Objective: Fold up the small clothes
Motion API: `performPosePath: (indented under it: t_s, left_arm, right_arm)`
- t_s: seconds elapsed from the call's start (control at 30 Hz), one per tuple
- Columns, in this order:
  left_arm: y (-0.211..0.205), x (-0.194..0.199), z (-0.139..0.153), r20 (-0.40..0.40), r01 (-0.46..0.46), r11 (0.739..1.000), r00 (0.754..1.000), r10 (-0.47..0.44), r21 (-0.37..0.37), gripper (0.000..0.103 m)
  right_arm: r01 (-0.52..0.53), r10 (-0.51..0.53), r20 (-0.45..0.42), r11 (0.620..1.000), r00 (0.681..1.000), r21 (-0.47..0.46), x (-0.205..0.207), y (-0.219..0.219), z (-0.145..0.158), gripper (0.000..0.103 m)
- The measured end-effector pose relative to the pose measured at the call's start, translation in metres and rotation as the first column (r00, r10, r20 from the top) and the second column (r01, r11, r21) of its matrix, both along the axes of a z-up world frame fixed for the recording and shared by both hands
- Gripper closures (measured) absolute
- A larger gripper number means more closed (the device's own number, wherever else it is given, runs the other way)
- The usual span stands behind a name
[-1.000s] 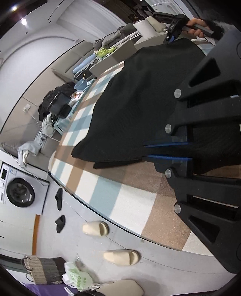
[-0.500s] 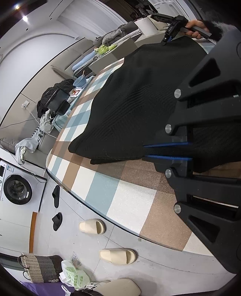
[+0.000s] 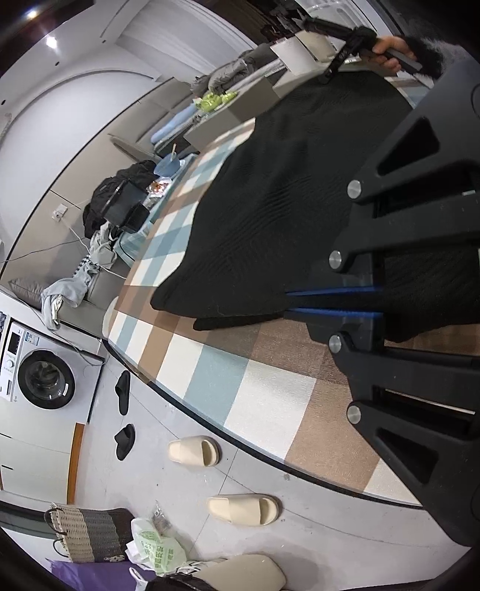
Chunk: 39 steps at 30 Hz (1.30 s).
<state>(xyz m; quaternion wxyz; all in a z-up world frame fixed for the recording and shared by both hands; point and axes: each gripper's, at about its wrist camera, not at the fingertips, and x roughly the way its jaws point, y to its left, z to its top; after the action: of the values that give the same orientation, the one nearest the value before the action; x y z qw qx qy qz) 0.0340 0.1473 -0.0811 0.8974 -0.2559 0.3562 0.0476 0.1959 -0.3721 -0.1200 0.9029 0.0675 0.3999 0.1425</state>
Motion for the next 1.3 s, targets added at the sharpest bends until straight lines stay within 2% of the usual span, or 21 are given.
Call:
performPosePath:
  t_s: [0.13,0.2,0.3,0.37,0.43,0.53,0.57,0.63,0.7,0.73,0.9,1.07,1.17,1.3]
  left_arm:
    - [-0.002,-0.035,0.018,0.050,-0.002,1.000,0.999,0.002,0.001,0.100]
    - [0.004,-0.047,0.014,0.030,-0.039,0.999,0.999,0.039,-0.006,0.101]
    - [0.020,-0.051,-0.005,-0.042,-0.092,0.995,0.995,0.090,-0.031,0.102]
    - [0.029,-0.054,-0.013,-0.063,-0.116,0.992,0.992,0.113,-0.046,0.102]
    - [0.035,-0.059,-0.018,-0.081,-0.135,0.989,0.988,0.130,-0.056,0.102]
    - [0.037,-0.066,-0.020,-0.075,-0.123,0.989,0.990,0.117,-0.083,0.100]
    - [0.037,-0.066,-0.021,-0.070,-0.115,0.989,0.992,0.109,-0.090,0.098]
    - [0.037,-0.065,-0.023,-0.080,-0.101,0.989,0.993,0.092,-0.112,0.075]
    - [0.036,-0.063,-0.022,-0.087,-0.111,0.987,0.991,0.101,-0.118,0.058]
    - [0.036,-0.062,-0.021,-0.086,-0.125,0.986,0.990,0.116,-0.108,0.055]
    - [0.031,-0.057,-0.018,-0.087,-0.121,0.987,0.990,0.112,-0.102,0.055]
    - [0.021,-0.043,-0.018,-0.086,-0.076,0.993,0.994,0.068,-0.087,0.055]
    - [0.018,-0.034,-0.021,-0.094,-0.058,0.992,0.994,0.047,-0.114,0.055]
    - [0.019,-0.035,-0.012,-0.041,-0.069,0.990,0.997,0.064,-0.122,0.055]
  right_arm:
    - [-0.035,0.032,0.042,0.997,0.999,0.063,-0.022,-0.008,0.013,0.095]
    - [-0.019,0.019,-0.003,0.997,1.000,0.074,-0.022,-0.015,0.004,0.095]
    - [0.010,-0.003,-0.125,0.998,0.992,0.055,-0.008,-0.019,-0.020,0.095]
    - [0.027,-0.016,-0.134,0.996,0.991,0.081,-0.007,-0.022,-0.023,0.094]
    - [0.024,-0.007,-0.133,0.992,0.991,0.126,-0.011,-0.027,-0.021,0.090]
    - [0.022,0.004,-0.149,0.985,0.989,0.173,-0.018,-0.034,-0.023,0.075]
    - [0.022,0.008,-0.153,0.981,0.988,0.193,-0.021,-0.037,-0.024,0.069]
    - [0.029,0.004,-0.153,0.976,0.988,0.214,-0.027,-0.039,-0.026,0.068]
    - [0.043,-0.008,-0.161,0.975,0.987,0.216,-0.028,-0.039,-0.028,0.068]
    - [0.045,-0.010,-0.166,0.976,0.986,0.213,-0.028,-0.038,-0.029,0.068]
    - [0.044,-0.009,-0.164,0.977,0.986,0.208,-0.030,-0.033,-0.026,0.067]
    - [0.047,-0.012,-0.160,0.976,0.987,0.214,-0.031,-0.033,-0.026,0.067]
    - [0.049,-0.013,-0.166,0.975,0.986,0.215,-0.030,-0.033,-0.028,0.067]
    - [0.054,-0.019,-0.163,0.975,0.986,0.214,-0.033,-0.035,-0.027,0.067]
